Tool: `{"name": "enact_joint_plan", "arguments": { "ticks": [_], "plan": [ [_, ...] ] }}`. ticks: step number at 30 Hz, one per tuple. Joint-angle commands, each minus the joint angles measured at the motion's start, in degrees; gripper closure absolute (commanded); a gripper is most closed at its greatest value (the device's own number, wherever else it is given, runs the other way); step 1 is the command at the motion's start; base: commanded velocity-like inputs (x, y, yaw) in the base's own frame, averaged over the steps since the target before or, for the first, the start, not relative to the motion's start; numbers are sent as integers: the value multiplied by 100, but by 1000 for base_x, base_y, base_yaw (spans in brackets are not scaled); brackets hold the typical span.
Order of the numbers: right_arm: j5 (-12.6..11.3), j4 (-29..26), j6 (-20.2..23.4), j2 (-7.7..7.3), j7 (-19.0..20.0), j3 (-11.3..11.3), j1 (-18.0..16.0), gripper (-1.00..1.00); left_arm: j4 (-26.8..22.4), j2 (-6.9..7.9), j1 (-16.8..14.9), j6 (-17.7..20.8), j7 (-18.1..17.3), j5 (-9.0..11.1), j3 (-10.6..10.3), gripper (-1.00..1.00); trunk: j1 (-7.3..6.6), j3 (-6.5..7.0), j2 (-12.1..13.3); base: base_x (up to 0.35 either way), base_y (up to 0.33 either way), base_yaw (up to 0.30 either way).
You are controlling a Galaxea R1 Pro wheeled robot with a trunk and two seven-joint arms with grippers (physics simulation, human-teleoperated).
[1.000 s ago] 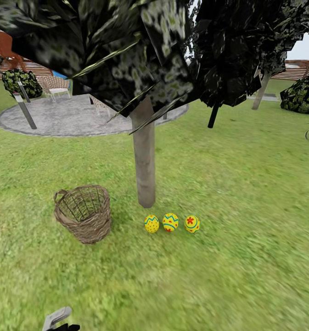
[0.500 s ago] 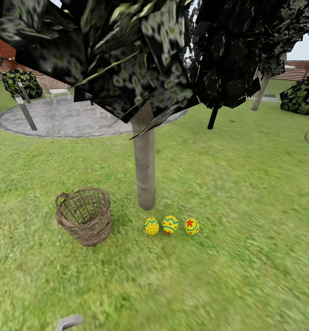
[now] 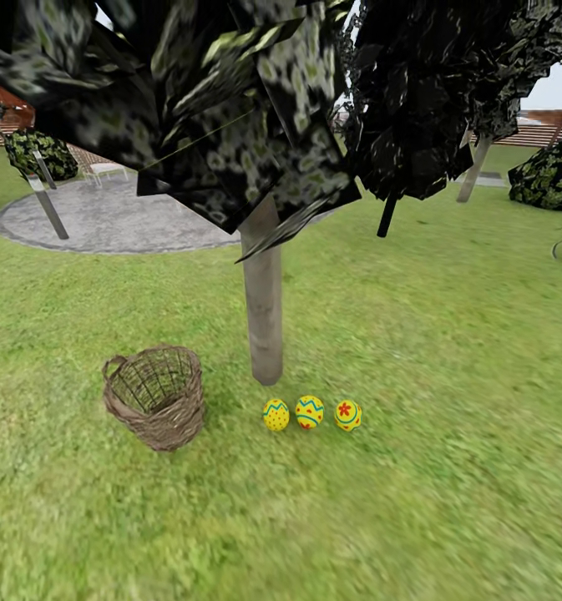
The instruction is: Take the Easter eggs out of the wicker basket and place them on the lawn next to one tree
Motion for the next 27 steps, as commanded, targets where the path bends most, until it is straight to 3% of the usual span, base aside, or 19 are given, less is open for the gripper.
{"name": "enact_joint_plan", "arguments": {
  "ticks": [1,3,7,10,17,21,27],
  "plan": [
    [48,-1,21,-1,21,-49,-3,-100,23,-34,-1,28,-8,51,-69,-100,-23,14,40,0,0,0],
    [49,0,22,-1,21,-49,-3,-100,183,-116,-1,21,-6,53,-90,-100,-67,50,120,0,0,0],
    [57,0,25,-1,21,-49,-3,-100,677,-473,2,13,0,53,-102,-100,-155,122,280,0,0,0],
    [59,2,29,-1,21,-49,-3,-100,919,-651,18,9,4,50,-104,-100,-221,176,401,0,0,0],
    [59,56,30,-1,21,-49,4,-100,1011,-730,127,6,5,52,-105,-100,-375,302,681,0,0,0],
    [59,64,30,-1,21,-49,6,-100,1007,-751,223,4,5,56,-100,-100,-375,302,681,0,0,0],
    [50,66,30,-1,21,-49,6,-100,996,-655,244,11,5,82,-83,-100,-375,302,681,0,0,0]
  ]
}}
